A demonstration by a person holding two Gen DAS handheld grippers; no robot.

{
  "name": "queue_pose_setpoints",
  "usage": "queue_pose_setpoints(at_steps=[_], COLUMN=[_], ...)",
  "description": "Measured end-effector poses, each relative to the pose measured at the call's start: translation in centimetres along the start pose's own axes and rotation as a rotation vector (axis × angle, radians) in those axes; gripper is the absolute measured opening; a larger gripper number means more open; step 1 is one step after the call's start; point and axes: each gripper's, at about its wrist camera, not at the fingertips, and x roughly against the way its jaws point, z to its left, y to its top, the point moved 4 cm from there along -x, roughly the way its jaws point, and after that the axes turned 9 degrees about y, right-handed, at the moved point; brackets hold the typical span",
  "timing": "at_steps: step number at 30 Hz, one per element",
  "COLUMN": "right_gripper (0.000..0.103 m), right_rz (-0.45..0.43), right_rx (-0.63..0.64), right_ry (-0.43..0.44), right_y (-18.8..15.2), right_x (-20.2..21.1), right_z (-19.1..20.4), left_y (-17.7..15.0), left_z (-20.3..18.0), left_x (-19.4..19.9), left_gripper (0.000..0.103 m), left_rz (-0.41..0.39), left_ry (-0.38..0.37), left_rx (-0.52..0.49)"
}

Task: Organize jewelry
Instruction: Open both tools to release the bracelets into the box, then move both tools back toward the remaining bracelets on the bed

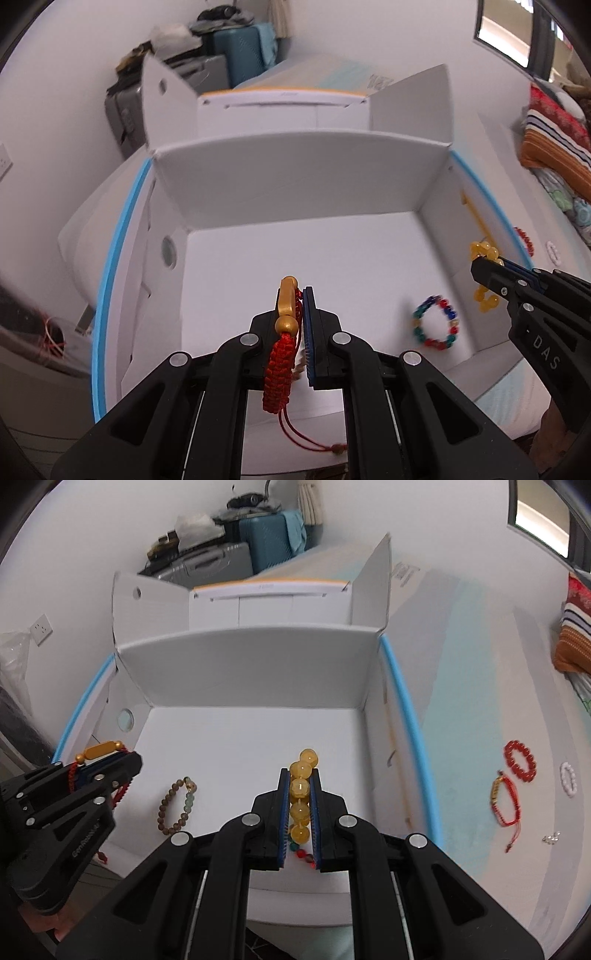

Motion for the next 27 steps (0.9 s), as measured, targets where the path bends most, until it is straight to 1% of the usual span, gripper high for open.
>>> queue_pose_setpoints(at_steps=[4,9,11,13,19,20,21,22,24,25,26,27], right_gripper=[0.009,0.009,0.009,0.009,0.013,0.019,0.029,0.033,0.044,0.047,0.052,0.059], right_rz=[0.03,0.052,0.056,0.062,0.054,0.048,0.037,0.027,0.002,-0.01,-0.023,-0.038], right_rx=[-0.008,-0.01,-0.01,-0.01,-0.008,-0.005,-0.007,-0.008,-0.011,-0.013,-0.013,-0.015], right_ry=[-0.011,-0.018,-0.021,-0.025,-0.025,-0.026,-0.026,-0.025,-0.023,-0.022,-0.022,-0.023], right_y=[-0.3,-0.6,-0.6,-0.7,-0.7,-0.8,-0.8,-0.9,-0.9,-0.9,-0.9,-0.8], right_x=[-1.4,-2.5,-2.7,-2.9,-2.9,-2.7,-2.4,-2.1,-1.0,-0.4,0.1,0.8], right_z=[0.1,0.2,0.2,0.1,0.4,0.4,0.3,0.2,0.0,-0.1,-0.2,-0.3], left_y=[-0.4,-0.8,-0.9,-1.0,-1.1,-1.2,-1.3,-1.3,-1.3,-1.4,-1.4,-1.4], left_z=[1.0,1.2,1.3,1.4,1.3,1.3,1.2,1.2,1.1,1.0,0.9,0.8], left_x=[-0.9,-1.7,-2.0,-2.1,-2.1,-2.0,-1.8,-1.7,-1.3,-1.0,-0.8,-0.5], left_gripper=[0.008,0.008,0.008,0.011,0.011,0.014,0.023,0.035,0.044,0.047,0.049,0.055], left_rz=[0.026,0.046,0.051,0.057,0.059,0.056,0.048,0.042,0.03,0.02,0.013,0.007], left_ry=[0.017,0.021,0.022,0.023,0.032,0.031,0.034,0.034,0.031,0.029,0.028,0.027], left_rx=[0.008,0.006,0.009,0.011,0.008,0.01,0.012,0.015,0.024,0.026,0.025,0.024])
